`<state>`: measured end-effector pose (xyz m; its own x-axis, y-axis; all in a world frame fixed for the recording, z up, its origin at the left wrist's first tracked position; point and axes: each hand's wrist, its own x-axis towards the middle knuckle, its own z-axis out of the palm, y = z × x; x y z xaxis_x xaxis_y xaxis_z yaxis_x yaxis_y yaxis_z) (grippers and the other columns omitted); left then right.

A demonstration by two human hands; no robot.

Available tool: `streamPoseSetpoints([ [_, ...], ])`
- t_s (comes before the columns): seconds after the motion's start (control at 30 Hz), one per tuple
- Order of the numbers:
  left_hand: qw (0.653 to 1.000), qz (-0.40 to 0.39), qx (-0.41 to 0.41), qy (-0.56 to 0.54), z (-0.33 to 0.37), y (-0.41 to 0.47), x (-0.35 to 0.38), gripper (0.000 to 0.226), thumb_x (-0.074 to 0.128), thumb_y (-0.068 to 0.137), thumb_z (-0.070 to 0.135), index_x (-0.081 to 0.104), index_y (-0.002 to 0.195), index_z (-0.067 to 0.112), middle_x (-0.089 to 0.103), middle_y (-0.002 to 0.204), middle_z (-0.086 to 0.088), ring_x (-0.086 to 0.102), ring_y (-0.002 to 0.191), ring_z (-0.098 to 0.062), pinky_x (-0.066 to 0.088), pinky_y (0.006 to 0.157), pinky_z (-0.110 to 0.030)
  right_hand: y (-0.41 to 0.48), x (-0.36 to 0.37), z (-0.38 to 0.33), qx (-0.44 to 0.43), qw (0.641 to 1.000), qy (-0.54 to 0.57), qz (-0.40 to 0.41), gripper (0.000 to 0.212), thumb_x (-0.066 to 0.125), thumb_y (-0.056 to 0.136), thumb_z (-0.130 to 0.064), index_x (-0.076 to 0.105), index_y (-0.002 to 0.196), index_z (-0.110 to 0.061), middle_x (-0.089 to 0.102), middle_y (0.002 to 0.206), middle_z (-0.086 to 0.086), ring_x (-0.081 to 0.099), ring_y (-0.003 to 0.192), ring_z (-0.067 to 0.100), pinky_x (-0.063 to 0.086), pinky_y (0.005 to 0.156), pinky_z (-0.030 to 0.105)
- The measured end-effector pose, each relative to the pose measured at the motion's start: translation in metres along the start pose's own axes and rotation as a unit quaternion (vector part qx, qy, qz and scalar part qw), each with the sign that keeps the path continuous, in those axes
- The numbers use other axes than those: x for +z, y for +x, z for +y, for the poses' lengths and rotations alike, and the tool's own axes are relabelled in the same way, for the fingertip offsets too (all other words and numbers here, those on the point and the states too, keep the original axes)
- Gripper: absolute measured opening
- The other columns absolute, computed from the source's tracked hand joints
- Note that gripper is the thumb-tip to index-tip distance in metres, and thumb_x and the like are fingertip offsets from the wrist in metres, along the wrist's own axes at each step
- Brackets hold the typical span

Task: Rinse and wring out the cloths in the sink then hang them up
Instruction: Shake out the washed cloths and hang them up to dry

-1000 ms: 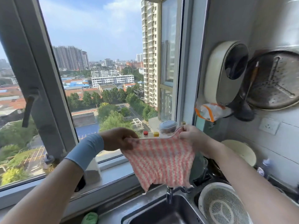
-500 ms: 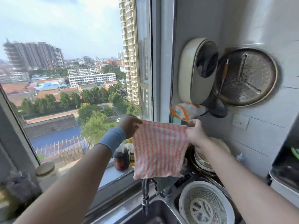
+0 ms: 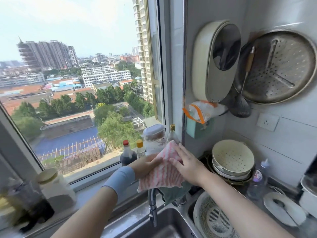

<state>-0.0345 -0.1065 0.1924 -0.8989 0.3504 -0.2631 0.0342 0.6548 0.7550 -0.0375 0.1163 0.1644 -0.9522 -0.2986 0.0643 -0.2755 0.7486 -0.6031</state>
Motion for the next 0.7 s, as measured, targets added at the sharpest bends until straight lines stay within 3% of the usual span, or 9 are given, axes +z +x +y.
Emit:
streamPoseSetpoints([
  [0.07,0.993,0.085,0.024,0.072,-0.006,-0.004,-0.004,0.061,0.045,0.073,0.084,0.055,0.111,0.036,0.064,0.111,0.01,0.062,0.098,-0.01,0.053,0.091,-0.034,-0.008,0.002,0.005,0.002,0.998,-0.022,0.056,0.085,0.037,0.081,-0.079,0.006,0.153,-0.046,0.008,0.165,-0.003,0.019,0.149,0.021,0.022,0.119,0.053],
  [0.1,0.987,0.127,0.049,0.087,-0.01,-0.008,-0.004,0.058,0.052,0.07,0.083,0.051,0.105,0.037,0.061,0.107,0.01,0.06,0.09,-0.007,0.055,0.083,-0.028,-0.013,0.002,0.007,-0.024,0.993,-0.029,0.114,0.084,0.045,0.078,-0.075,0.022,0.148,-0.034,0.021,0.157,0.001,0.03,0.141,0.024,0.03,0.115,0.052],
  [0.13,0.98,0.151,0.085,0.098,-0.014,-0.013,-0.004,0.056,0.061,0.065,0.081,0.046,0.098,0.038,0.058,0.099,0.009,0.056,0.079,-0.006,0.055,0.072,-0.025,-0.018,0.002,0.008,-0.072,0.981,-0.042,0.177,0.074,0.054,0.075,-0.069,0.037,0.132,-0.025,0.036,0.139,0.003,0.041,0.126,0.024,0.04,0.105,0.05],
  [0.2,0.973,0.132,0.134,0.136,-0.023,-0.026,-0.005,0.067,0.078,0.052,0.076,0.039,0.09,0.037,0.05,0.089,0.008,0.044,0.071,-0.008,0.051,0.063,-0.025,-0.029,0.003,0.006,-0.165,0.954,-0.069,0.243,0.054,0.068,0.068,-0.062,0.042,0.099,-0.025,0.04,0.106,-0.006,0.045,0.097,0.017,0.047,0.086,0.04],
  [0.33,0.953,0.087,0.132,0.259,-0.025,-0.046,-0.003,0.068,0.089,0.051,0.055,0.041,0.093,0.034,0.047,0.097,0.013,0.045,0.082,-0.008,0.049,0.074,-0.022,-0.041,0.013,-0.006,-0.217,0.946,-0.163,0.176,0.057,0.067,0.056,-0.077,0.057,0.084,-0.028,0.04,0.092,-0.011,0.039,0.083,0.008,0.035,0.078,0.028],
  [0.43,0.953,0.108,0.131,0.25,-0.017,-0.059,-0.007,0.034,0.08,0.074,0.022,0.051,0.089,0.029,0.056,0.096,0.009,0.058,0.083,-0.014,0.055,0.074,-0.023,-0.044,0.017,-0.013,-0.22,0.947,-0.144,0.184,0.024,0.077,0.067,-0.046,0.071,0.081,-0.027,0.045,0.085,-0.01,0.048,0.08,0.013,0.039,0.084,0.032],
  [0.53,0.949,0.135,0.13,0.255,-0.001,-0.073,-0.018,0.03,0.067,0.084,0.002,0.058,0.079,0.03,0.06,0.096,0.008,0.061,0.087,-0.013,0.056,0.082,-0.026,-0.052,0.008,-0.021,-0.205,0.959,-0.073,0.182,0.006,0.066,0.071,-0.028,0.063,0.073,-0.024,0.053,0.079,-0.012,0.05,0.074,0.009,0.036,0.077,0.026],
  [0.63,0.92,0.23,0.164,0.273,0.017,-0.082,-0.034,0.024,0.064,0.084,0.0,0.063,0.08,0.024,0.058,0.09,0.01,0.06,0.084,-0.014,0.056,0.081,-0.028,-0.061,-0.009,-0.037,-0.198,0.959,-0.009,0.201,0.014,0.059,0.071,-0.024,0.046,0.073,-0.025,0.053,0.068,-0.008,0.049,0.061,0.011,0.043,0.057,0.025],
  [0.7,0.898,0.275,0.178,0.293,0.02,-0.086,-0.045,0.018,0.064,0.085,0.002,0.068,0.085,0.02,0.059,0.096,0.008,0.06,0.086,-0.017,0.055,0.081,-0.031,-0.066,-0.016,-0.051,-0.214,0.956,-0.027,0.199,0.019,0.062,0.071,-0.025,0.044,0.074,-0.031,0.051,0.065,-0.012,0.051,0.059,0.008,0.041,0.053,0.02],
])
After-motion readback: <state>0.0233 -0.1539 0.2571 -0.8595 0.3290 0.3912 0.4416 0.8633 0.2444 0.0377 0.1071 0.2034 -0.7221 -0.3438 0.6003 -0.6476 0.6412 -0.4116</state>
